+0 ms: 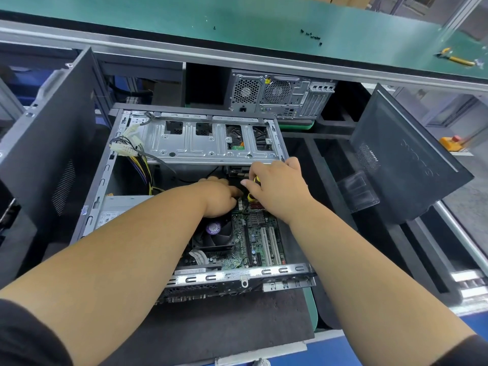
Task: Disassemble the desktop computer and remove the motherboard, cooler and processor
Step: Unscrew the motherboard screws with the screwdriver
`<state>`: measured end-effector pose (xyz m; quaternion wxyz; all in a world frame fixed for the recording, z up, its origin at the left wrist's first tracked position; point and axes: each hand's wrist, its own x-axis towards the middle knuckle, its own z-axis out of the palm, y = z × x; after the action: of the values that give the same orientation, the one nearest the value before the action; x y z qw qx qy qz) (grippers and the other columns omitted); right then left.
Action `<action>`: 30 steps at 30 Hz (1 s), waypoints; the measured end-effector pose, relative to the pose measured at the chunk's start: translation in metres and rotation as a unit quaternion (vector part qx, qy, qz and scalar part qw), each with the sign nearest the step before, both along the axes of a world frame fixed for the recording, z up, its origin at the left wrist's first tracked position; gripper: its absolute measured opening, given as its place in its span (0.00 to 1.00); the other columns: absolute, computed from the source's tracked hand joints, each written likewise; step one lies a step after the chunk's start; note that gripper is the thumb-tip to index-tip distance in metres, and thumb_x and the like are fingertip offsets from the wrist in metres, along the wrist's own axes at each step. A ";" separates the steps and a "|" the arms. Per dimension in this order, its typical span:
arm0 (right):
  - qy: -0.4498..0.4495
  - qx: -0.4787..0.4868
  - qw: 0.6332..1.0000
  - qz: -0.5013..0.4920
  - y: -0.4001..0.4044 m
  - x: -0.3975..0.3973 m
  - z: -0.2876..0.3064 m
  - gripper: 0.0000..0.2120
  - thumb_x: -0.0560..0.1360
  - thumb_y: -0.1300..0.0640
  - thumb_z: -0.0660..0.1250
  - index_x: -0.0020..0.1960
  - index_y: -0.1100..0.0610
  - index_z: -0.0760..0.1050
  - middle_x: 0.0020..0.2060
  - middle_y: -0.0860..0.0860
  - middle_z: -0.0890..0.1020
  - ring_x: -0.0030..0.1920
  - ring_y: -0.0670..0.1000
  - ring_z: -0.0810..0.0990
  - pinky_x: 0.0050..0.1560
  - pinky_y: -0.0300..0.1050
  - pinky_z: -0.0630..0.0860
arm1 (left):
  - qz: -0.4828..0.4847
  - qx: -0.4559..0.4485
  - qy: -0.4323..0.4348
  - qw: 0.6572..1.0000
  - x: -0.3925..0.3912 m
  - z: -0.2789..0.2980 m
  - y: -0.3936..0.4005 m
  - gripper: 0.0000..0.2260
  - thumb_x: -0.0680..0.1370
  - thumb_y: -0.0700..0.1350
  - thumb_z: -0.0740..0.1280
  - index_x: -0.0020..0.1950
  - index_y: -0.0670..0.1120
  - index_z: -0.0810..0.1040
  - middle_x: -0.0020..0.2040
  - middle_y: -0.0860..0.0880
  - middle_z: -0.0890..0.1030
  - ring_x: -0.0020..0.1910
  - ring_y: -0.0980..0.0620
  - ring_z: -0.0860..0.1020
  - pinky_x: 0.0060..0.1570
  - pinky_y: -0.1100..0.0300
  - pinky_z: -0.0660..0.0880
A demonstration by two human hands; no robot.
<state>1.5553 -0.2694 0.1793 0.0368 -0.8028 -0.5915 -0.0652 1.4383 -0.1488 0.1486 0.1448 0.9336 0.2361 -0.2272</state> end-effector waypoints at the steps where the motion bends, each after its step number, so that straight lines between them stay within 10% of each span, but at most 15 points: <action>1: 0.011 0.010 1.000 0.004 0.000 0.000 0.000 0.12 0.80 0.41 0.58 0.51 0.49 0.72 0.35 0.45 0.73 0.44 0.53 0.72 0.59 0.51 0.61 | -0.001 0.002 -0.002 1.000 0.000 0.000 -0.001 0.21 0.83 0.52 0.52 0.76 0.60 0.61 0.73 0.44 0.64 0.72 0.39 0.60 0.69 0.47 0.60; 30: 0.049 0.040 0.998 0.002 -0.001 0.002 0.000 0.08 0.71 0.48 0.64 0.49 0.49 0.70 0.39 0.44 0.75 0.42 0.51 0.71 0.53 0.49 0.58 | 0.005 0.008 -0.013 1.000 0.001 -0.004 0.001 0.22 0.82 0.52 0.54 0.76 0.59 0.60 0.74 0.44 0.64 0.71 0.40 0.62 0.68 0.49 0.60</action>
<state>1.5569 -0.2704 0.1797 0.0977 -0.8020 -0.5872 -0.0498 1.4393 -0.1476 0.1449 0.1418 0.9363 0.2409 -0.2126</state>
